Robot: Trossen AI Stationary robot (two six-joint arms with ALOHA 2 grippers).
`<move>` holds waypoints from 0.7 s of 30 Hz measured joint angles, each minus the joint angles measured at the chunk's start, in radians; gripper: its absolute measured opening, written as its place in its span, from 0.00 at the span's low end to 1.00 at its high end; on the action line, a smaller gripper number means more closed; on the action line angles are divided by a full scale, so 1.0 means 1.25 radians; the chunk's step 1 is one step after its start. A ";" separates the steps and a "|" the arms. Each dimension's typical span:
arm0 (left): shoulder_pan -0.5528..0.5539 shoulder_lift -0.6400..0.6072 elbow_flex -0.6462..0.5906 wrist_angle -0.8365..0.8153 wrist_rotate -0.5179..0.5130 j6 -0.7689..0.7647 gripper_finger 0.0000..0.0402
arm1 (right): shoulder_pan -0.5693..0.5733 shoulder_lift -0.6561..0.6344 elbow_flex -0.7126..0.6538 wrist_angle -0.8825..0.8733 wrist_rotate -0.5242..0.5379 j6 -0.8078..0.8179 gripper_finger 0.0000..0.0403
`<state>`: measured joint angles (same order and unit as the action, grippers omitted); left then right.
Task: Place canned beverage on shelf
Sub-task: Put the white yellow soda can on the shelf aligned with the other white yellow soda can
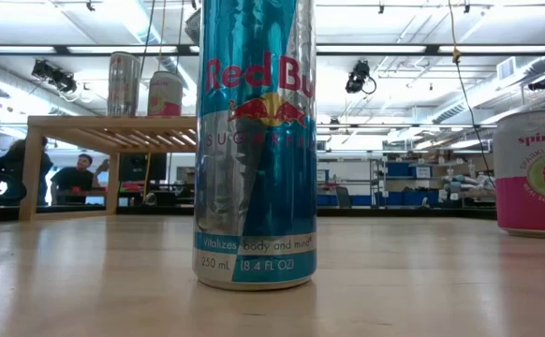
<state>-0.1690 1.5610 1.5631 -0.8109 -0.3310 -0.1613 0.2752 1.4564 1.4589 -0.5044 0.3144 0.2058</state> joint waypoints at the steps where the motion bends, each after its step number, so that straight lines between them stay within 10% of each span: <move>1: -0.001 -0.002 0.000 0.000 -0.007 -0.001 0.64 | 0.001 -0.007 0.000 0.000 -0.002 0.000 0.98; 21: -0.089 -0.165 0.000 -0.337 -0.351 -0.248 0.64 | 0.002 -0.092 0.000 -0.055 -0.060 -0.058 0.98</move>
<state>-0.2797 1.3544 1.5627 -1.2326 -0.7693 -0.4712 0.2776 1.3418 1.4593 -0.5737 0.2394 0.1335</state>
